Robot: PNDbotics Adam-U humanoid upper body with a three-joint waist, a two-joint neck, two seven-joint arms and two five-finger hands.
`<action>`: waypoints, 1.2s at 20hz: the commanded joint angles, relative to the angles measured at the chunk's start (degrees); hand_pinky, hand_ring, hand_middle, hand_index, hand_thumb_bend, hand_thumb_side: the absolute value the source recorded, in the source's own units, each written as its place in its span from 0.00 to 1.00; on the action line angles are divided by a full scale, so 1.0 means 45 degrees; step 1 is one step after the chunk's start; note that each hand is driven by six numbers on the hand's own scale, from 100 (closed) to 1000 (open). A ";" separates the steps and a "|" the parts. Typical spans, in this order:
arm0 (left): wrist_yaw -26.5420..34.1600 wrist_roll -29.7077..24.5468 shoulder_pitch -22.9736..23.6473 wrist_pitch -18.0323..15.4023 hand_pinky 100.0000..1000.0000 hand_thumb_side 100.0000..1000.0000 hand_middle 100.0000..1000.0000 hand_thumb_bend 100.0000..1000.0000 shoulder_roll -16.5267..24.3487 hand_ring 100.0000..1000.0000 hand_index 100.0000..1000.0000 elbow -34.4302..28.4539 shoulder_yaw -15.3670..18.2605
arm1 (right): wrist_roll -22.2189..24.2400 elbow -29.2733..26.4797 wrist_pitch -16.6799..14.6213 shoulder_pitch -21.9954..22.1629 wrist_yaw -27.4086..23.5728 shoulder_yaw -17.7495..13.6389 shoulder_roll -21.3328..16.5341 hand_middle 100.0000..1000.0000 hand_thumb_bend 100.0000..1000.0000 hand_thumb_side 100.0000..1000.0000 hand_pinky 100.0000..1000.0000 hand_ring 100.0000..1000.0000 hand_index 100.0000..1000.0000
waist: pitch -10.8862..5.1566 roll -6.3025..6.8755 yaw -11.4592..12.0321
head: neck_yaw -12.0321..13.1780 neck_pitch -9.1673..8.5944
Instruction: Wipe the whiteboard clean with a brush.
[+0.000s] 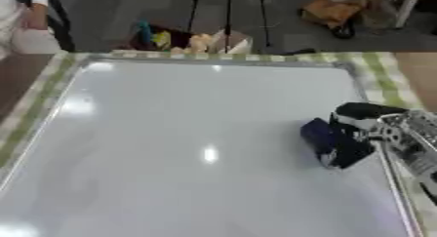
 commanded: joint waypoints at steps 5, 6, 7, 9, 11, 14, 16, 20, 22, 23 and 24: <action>-0.0007 0.0010 -0.0238 0.0023 0.67 0.97 0.73 0.14 0.0127 0.80 0.74 -0.0216 0.0102 | -0.0326 0.0529 0.0281 -0.0034 0.0603 -0.0262 -0.0337 0.15 0.00 0.26 0.43 0.48 0.29 | -0.0254 -0.0034 0.0033 | -0.0003 -0.0128; -0.0011 0.0012 -0.0237 0.0029 0.67 0.97 0.73 0.14 0.0128 0.80 0.74 -0.0216 0.0103 | -0.0435 0.0673 0.0319 -0.0037 0.0784 -0.0314 -0.0342 0.15 0.00 0.25 0.43 0.48 0.29 | -0.0250 -0.0033 0.0027 | -0.0002 -0.0130; -0.0014 0.0014 -0.0234 0.0036 0.67 0.97 0.73 0.14 0.0125 0.80 0.74 -0.0216 0.0102 | -0.0559 0.0829 0.0387 -0.0049 0.0960 -0.0390 -0.0351 0.15 0.00 0.24 0.43 0.49 0.29 | -0.0245 -0.0031 0.0018 | 0.0002 -0.0127; -0.0019 0.0014 -0.0234 0.0042 0.67 0.97 0.73 0.14 0.0121 0.80 0.74 -0.0216 0.0099 | -0.0796 0.1118 0.0554 -0.0082 0.1314 -0.0529 -0.0329 0.15 0.00 0.23 0.43 0.48 0.29 | -0.0242 -0.0020 0.0009 | 0.0008 -0.0127; -0.0022 0.0017 -0.0235 0.0043 0.67 0.97 0.73 0.14 0.0122 0.80 0.74 -0.0216 0.0099 | -0.0935 0.1333 0.0710 -0.0139 0.1678 -0.0671 -0.0281 0.15 0.00 0.23 0.43 0.48 0.29 | -0.0250 -0.0002 -0.0001 | 0.0021 -0.0110; -0.0024 0.0023 -0.0229 0.0044 0.67 0.97 0.73 0.14 0.0121 0.80 0.74 -0.0216 0.0103 | -0.0939 0.1482 0.0828 -0.0187 0.2068 -0.0810 -0.0232 0.15 0.00 0.23 0.43 0.48 0.29 | -0.0267 0.0011 -0.0029 | 0.0038 -0.0110; -0.0024 0.0019 -0.0232 0.0040 0.67 0.97 0.73 0.14 0.0117 0.80 0.74 -0.0216 0.0100 | -0.0897 0.1508 0.0851 -0.0195 0.2129 -0.0854 -0.0212 0.15 0.00 0.23 0.43 0.48 0.29 | -0.0277 0.0014 -0.0045 | 0.0049 -0.0129; -0.0024 0.0016 -0.0231 0.0042 0.67 0.97 0.73 0.14 0.0106 0.80 0.74 -0.0216 0.0103 | -0.0796 0.1407 0.0795 -0.0166 0.1931 -0.0804 -0.0189 0.15 0.00 0.22 0.42 0.48 0.29 | -0.0288 0.0022 -0.0053 | 0.0062 -0.0137; -0.0024 0.0007 -0.0230 0.0044 0.67 0.97 0.73 0.13 0.0104 0.80 0.74 -0.0216 0.0098 | -0.0748 0.1318 0.0750 -0.0154 0.1839 -0.0732 -0.0194 0.15 0.00 0.22 0.42 0.47 0.29 | -0.0294 0.0034 -0.0050 | 0.0066 -0.0128; -0.0024 0.0004 -0.0230 0.0044 0.67 0.97 0.73 0.14 0.0104 0.80 0.74 -0.0216 0.0098 | -0.0715 0.1269 0.0719 -0.0146 0.1774 -0.0693 -0.0191 0.15 0.00 0.22 0.42 0.48 0.29 | -0.0298 0.0036 -0.0049 | 0.0066 -0.0125; -0.0023 0.0003 -0.0227 0.0048 0.67 0.97 0.73 0.13 0.0102 0.80 0.74 -0.0216 0.0101 | -0.0681 0.1214 0.0681 -0.0132 0.1712 -0.0648 -0.0193 0.15 0.00 0.22 0.42 0.48 0.29 | -0.0300 0.0037 -0.0049 | 0.0070 -0.0124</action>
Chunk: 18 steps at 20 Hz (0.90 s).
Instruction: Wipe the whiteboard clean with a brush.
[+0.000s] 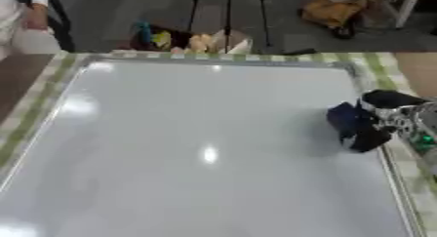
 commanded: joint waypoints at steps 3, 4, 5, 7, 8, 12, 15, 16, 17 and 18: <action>-0.0021 -0.0007 -0.0233 0.0038 0.67 0.97 0.73 0.13 0.0091 0.80 0.74 -0.0216 0.0098 | 0.0264 -0.0328 -0.0221 0.0142 -0.0418 0.0344 -0.0253 0.15 0.00 0.22 0.42 0.47 0.29 | -0.0280 0.0022 -0.0035 | 0.0056 -0.0116; -0.0017 -0.0007 -0.0240 0.0038 0.67 0.97 0.73 0.13 0.0088 0.80 0.74 -0.0216 0.0098 | 0.0321 -0.0472 -0.0271 0.0191 -0.0520 0.0441 -0.0269 0.15 0.00 0.22 0.42 0.48 0.29 | -0.0277 0.0023 -0.0041 | 0.0053 -0.0102; -0.0014 -0.0008 -0.0248 0.0037 0.67 0.97 0.73 0.13 0.0087 0.80 0.74 -0.0216 0.0097 | 0.0384 -0.0628 -0.0349 0.0237 -0.0604 0.0549 -0.0296 0.15 0.00 0.22 0.42 0.48 0.29 | -0.0275 0.0023 -0.0046 | 0.0049 -0.0094; -0.0011 -0.0013 -0.0264 0.0033 0.67 0.97 0.73 0.13 0.0083 0.80 0.74 -0.0216 0.0094 | 0.0532 -0.0938 -0.0486 0.0295 -0.0803 0.0723 -0.0326 0.15 0.00 0.22 0.41 0.47 0.29 | -0.0274 0.0019 -0.0045 | 0.0045 -0.0076; -0.0010 -0.0016 -0.0265 0.0033 0.67 0.97 0.73 0.13 0.0079 0.80 0.74 -0.0216 0.0094 | 0.0611 -0.1063 -0.0513 0.0313 -0.0913 0.0780 -0.0337 0.15 0.00 0.23 0.41 0.47 0.29 | -0.0276 0.0017 -0.0041 | 0.0049 -0.0062; -0.0012 -0.0017 -0.0273 0.0037 0.67 0.97 0.73 0.13 0.0083 0.80 0.74 -0.0216 0.0099 | 0.0912 -0.1423 -0.0479 0.0358 -0.1421 0.0884 -0.0386 0.15 0.00 0.23 0.39 0.46 0.29 | -0.0299 0.0002 -0.0027 | 0.0070 0.0023; -0.0007 -0.0032 -0.0298 0.0037 0.67 0.97 0.73 0.14 0.0079 0.80 0.74 -0.0216 0.0092 | 0.1021 -0.1635 -0.0401 0.0349 -0.1725 0.0924 -0.0402 0.14 0.00 0.23 0.39 0.46 0.29 | -0.0328 -0.0026 -0.0036 | 0.0098 0.0050; -0.0005 -0.0037 -0.0305 0.0035 0.67 0.97 0.73 0.14 0.0073 0.80 0.74 -0.0216 0.0089 | 0.1048 -0.1695 -0.0378 0.0343 -0.1814 0.0939 -0.0398 0.14 0.00 0.23 0.39 0.45 0.29 | -0.0338 -0.0035 -0.0031 | 0.0100 0.0054; -0.0003 -0.0041 -0.0305 0.0035 0.67 0.97 0.73 0.14 0.0071 0.80 0.74 -0.0216 0.0089 | 0.1073 -0.1747 -0.0355 0.0339 -0.1898 0.0953 -0.0397 0.14 0.00 0.23 0.38 0.45 0.29 | -0.0347 -0.0043 -0.0025 | 0.0102 0.0055; -0.0003 -0.0042 -0.0302 0.0035 0.67 0.97 0.73 0.14 0.0073 0.80 0.74 -0.0216 0.0092 | 0.1098 -0.1787 -0.0330 0.0338 -0.1978 0.0966 -0.0394 0.14 0.00 0.23 0.38 0.45 0.29 | -0.0354 -0.0050 -0.0018 | 0.0101 0.0052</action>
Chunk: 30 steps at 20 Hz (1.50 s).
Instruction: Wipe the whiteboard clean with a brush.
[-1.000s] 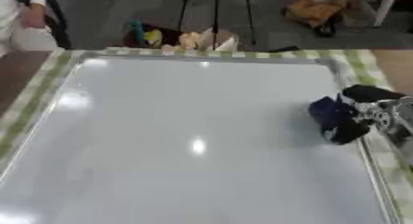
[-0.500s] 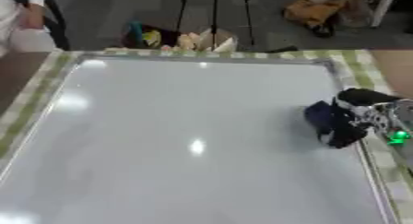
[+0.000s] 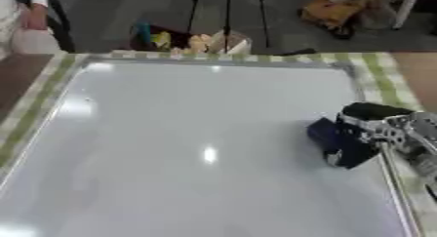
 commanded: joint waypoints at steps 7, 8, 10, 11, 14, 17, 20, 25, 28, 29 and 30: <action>-0.0004 -0.0010 -0.0189 0.0030 0.67 0.97 0.73 0.14 0.0084 0.80 0.74 -0.0216 0.0112 | 0.0204 -0.0414 0.0309 -0.0022 -0.0724 0.0102 -0.0275 0.14 0.00 0.23 0.37 0.45 0.29 | -0.0358 -0.0077 0.0041 | 0.0072 0.0014; -0.0006 -0.0010 -0.0191 0.0027 0.67 0.97 0.73 0.14 0.0085 0.80 0.74 -0.0216 0.0112 | 0.0178 -0.0379 0.0345 -0.0017 -0.0722 0.0075 -0.0276 0.14 0.00 0.23 0.37 0.45 0.29 | -0.0359 -0.0081 0.0041 | 0.0075 0.0005; -0.0008 -0.0008 -0.0196 0.0025 0.67 0.97 0.73 0.14 0.0085 0.80 0.74 -0.0216 0.0114 | 0.0096 -0.0253 0.0437 -0.0009 -0.0613 0.0009 -0.0291 0.14 0.00 0.23 0.38 0.45 0.29 | -0.0362 -0.0087 0.0044 | 0.0074 -0.0028; -0.0008 -0.0008 -0.0200 0.0024 0.67 0.97 0.73 0.14 0.0084 0.80 0.74 -0.0216 0.0115 | 0.0054 -0.0175 0.0452 -0.0008 -0.0541 -0.0018 -0.0279 0.14 0.00 0.23 0.38 0.45 0.29 | -0.0362 -0.0088 0.0048 | 0.0070 -0.0037; -0.0012 -0.0008 -0.0193 0.0026 0.67 0.97 0.73 0.14 0.0098 0.80 0.74 -0.0216 0.0120 | -0.0055 0.0019 0.0452 -0.0029 -0.0405 -0.0106 -0.0312 0.15 0.00 0.23 0.41 0.47 0.29 | -0.0362 -0.0093 0.0031 | 0.0089 -0.0050; -0.0015 -0.0009 -0.0195 0.0029 0.67 0.97 0.73 0.14 0.0095 0.80 0.74 -0.0216 0.0113 | -0.0490 0.0595 0.0728 -0.0052 0.0031 -0.0287 -0.0456 0.15 0.00 0.23 0.41 0.47 0.29 | -0.0337 -0.0096 0.0059 | 0.0059 -0.0080; -0.0015 -0.0013 -0.0206 0.0028 0.67 0.97 0.73 0.14 0.0099 0.80 0.74 -0.0216 0.0107 | -0.0987 0.1084 0.0889 -0.0090 0.0557 -0.0367 -0.0401 0.16 0.00 0.23 0.42 0.48 0.30 | -0.0332 -0.0097 0.0066 | 0.0059 -0.0074; -0.0022 -0.0008 -0.0210 0.0030 0.67 0.97 0.73 0.14 0.0107 0.80 0.74 -0.0216 0.0117 | -0.1477 0.1608 0.1167 -0.0195 0.1466 -0.0545 -0.0253 0.15 0.00 0.23 0.42 0.47 0.30 | -0.0363 -0.0104 0.0093 | 0.0078 -0.0080; -0.0024 -0.0001 -0.0208 0.0031 0.67 0.97 0.73 0.14 0.0102 0.80 0.74 -0.0216 0.0124 | -0.1461 0.1571 0.1177 -0.0250 0.1942 -0.0629 -0.0122 0.15 0.00 0.23 0.43 0.47 0.29 | -0.0403 -0.0117 0.0087 | 0.0101 -0.0109; -0.0025 0.0000 -0.0208 0.0031 0.67 0.97 0.73 0.14 0.0098 0.80 0.74 -0.0216 0.0126 | -0.1421 0.1532 0.1153 -0.0254 0.2020 -0.0643 -0.0095 0.15 0.00 0.23 0.43 0.47 0.29 | -0.0418 -0.0121 0.0089 | 0.0103 -0.0122; -0.0025 0.0003 -0.0207 0.0031 0.67 0.97 0.73 0.14 0.0095 0.80 0.74 -0.0216 0.0130 | -0.1356 0.1493 0.1119 -0.0249 0.2015 -0.0649 -0.0062 0.15 0.00 0.23 0.43 0.47 0.29 | -0.0434 -0.0125 0.0092 | 0.0104 -0.0130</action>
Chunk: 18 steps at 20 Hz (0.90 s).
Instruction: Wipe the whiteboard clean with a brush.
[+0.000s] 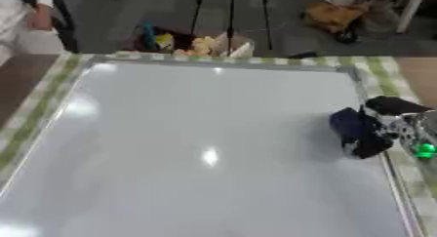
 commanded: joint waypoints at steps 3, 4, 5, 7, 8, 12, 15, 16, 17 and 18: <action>-0.0029 0.0019 -0.0191 0.0027 0.67 0.97 0.73 0.14 0.0094 0.80 0.74 -0.0216 0.0142 | 0.0318 -0.0186 -0.0165 -0.0013 -0.0017 0.0002 -0.0128 0.15 0.00 0.23 0.43 0.47 0.29 | -0.0361 -0.0024 0.0018 | 0.0055 -0.0111; -0.0028 0.0018 -0.0189 0.0030 0.67 0.97 0.73 0.14 0.0090 0.80 0.74 -0.0216 0.0142 | 0.0404 -0.0342 -0.0250 0.0031 -0.0139 0.0107 -0.0134 0.15 0.00 0.23 0.43 0.47 0.29 | -0.0379 -0.0033 0.0016 | 0.0054 -0.0115; -0.0030 0.0013 -0.0193 0.0029 0.67 0.97 0.73 0.14 0.0088 0.80 0.74 -0.0216 0.0140 | 0.0496 -0.0512 -0.0320 0.0072 -0.0262 0.0207 -0.0150 0.15 0.00 0.23 0.43 0.47 0.29 | -0.0395 -0.0040 0.0013 | 0.0055 -0.0118; -0.0032 0.0005 -0.0200 0.0027 0.67 0.97 0.73 0.14 0.0083 0.80 0.74 -0.0216 0.0138 | 0.0647 -0.0783 -0.0373 0.0126 -0.0423 0.0332 -0.0188 0.15 0.00 0.23 0.43 0.47 0.29 | -0.0417 -0.0050 0.0010 | 0.0058 -0.0115; -0.0032 0.0003 -0.0201 0.0026 0.67 0.97 0.73 0.14 0.0081 0.80 0.74 -0.0216 0.0137 | 0.0699 -0.0868 -0.0363 0.0141 -0.0459 0.0355 -0.0205 0.15 0.00 0.23 0.43 0.47 0.29 | -0.0421 -0.0052 0.0010 | 0.0059 -0.0114; -0.0026 -0.0012 -0.0192 0.0027 0.67 0.97 0.73 0.14 0.0072 0.80 0.74 -0.0216 0.0129 | 0.0789 -0.1231 -0.0429 0.0097 -0.0626 0.0483 -0.0096 0.13 0.00 0.23 0.43 0.46 0.28 | -0.0497 -0.0095 0.0028 | 0.0053 -0.0107; -0.0024 -0.0012 -0.0158 0.0035 0.67 0.97 0.73 0.14 0.0092 0.80 0.74 -0.0216 0.0137 | 0.0630 -0.2022 -0.0633 -0.0054 -0.1102 0.0405 -0.0052 0.12 0.00 0.24 0.44 0.45 0.28 | -0.0588 -0.0148 -0.0011 | 0.0083 -0.0018; -0.0026 -0.0014 -0.0157 0.0034 0.67 0.97 0.73 0.14 0.0096 0.80 0.74 -0.0216 0.0136 | 0.0595 -0.2310 -0.0633 -0.0082 -0.1276 0.0418 -0.0094 0.12 0.00 0.24 0.44 0.45 0.28 | -0.0609 -0.0169 -0.0015 | 0.0082 0.0005; -0.0025 -0.0015 -0.0159 0.0033 0.67 0.97 0.73 0.14 0.0096 0.80 0.74 -0.0216 0.0134 | 0.0585 -0.2607 -0.0601 -0.0087 -0.1407 0.0467 -0.0154 0.12 0.00 0.24 0.44 0.45 0.28 | -0.0623 -0.0188 -0.0014 | 0.0080 0.0018; -0.0024 -0.0018 -0.0163 0.0031 0.67 0.97 0.73 0.14 0.0093 0.80 0.74 -0.0216 0.0131 | 0.0619 -0.2898 -0.0543 -0.0069 -0.1486 0.0522 -0.0205 0.13 0.00 0.24 0.44 0.46 0.28 | -0.0631 -0.0201 -0.0006 | 0.0073 0.0026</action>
